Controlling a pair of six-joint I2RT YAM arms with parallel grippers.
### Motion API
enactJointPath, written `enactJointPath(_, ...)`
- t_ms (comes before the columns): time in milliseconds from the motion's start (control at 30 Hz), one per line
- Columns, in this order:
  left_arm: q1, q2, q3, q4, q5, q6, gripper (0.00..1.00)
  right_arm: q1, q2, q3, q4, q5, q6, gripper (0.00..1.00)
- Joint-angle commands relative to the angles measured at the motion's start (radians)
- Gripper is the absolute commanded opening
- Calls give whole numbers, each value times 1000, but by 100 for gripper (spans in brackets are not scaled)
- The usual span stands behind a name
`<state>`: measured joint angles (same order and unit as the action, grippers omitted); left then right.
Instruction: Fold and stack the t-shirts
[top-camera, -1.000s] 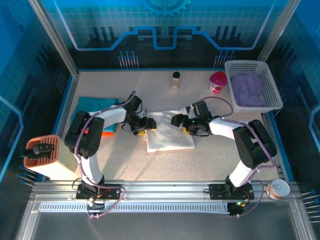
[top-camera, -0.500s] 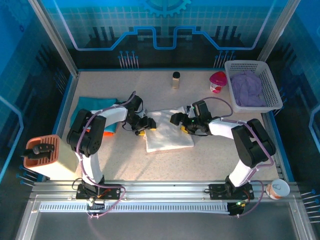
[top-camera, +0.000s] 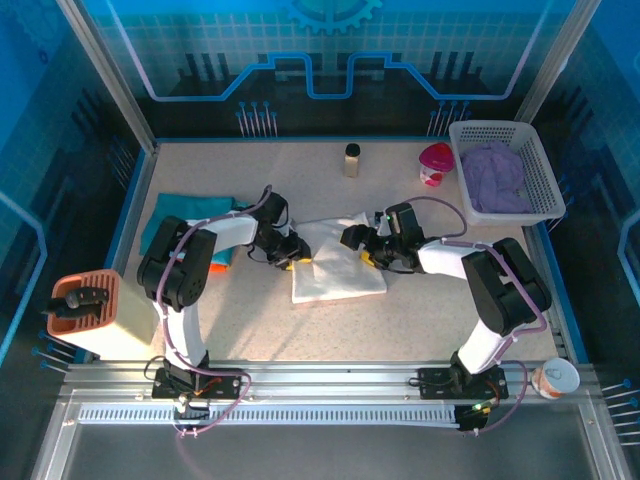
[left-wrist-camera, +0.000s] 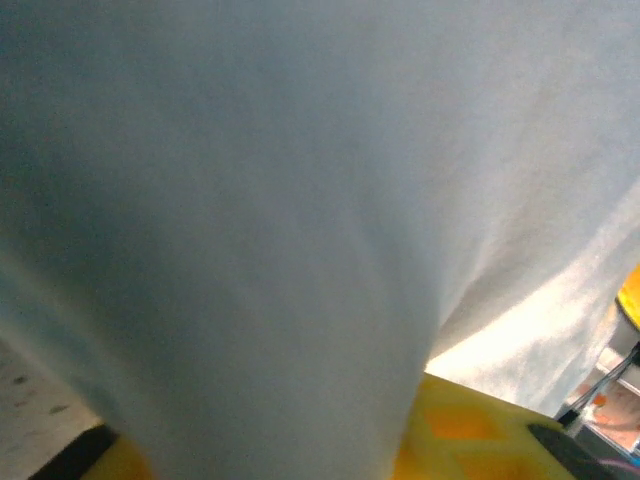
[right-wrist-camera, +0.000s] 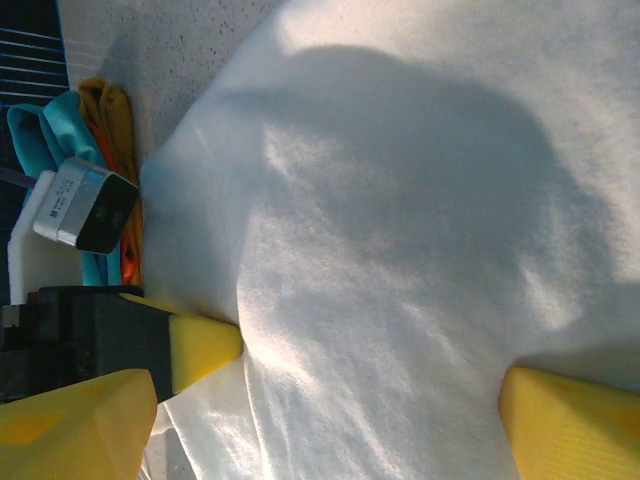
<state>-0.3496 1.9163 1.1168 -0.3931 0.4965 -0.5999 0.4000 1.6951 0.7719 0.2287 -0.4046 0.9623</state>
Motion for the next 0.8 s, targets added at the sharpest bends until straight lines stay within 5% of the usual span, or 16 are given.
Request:
enactJointPath(0,-44,44,12,31,50,14,23,10,16,-25,-30,-26,21,89)
enactJointPath(167,-43,32,66,-77,-24,75,0,1,-26,-13,-66,-36,20,89)
enactJointPath(767,12,-170,394,-663,-422,396,0,-34,-394,-7,-390,17,-50,90)
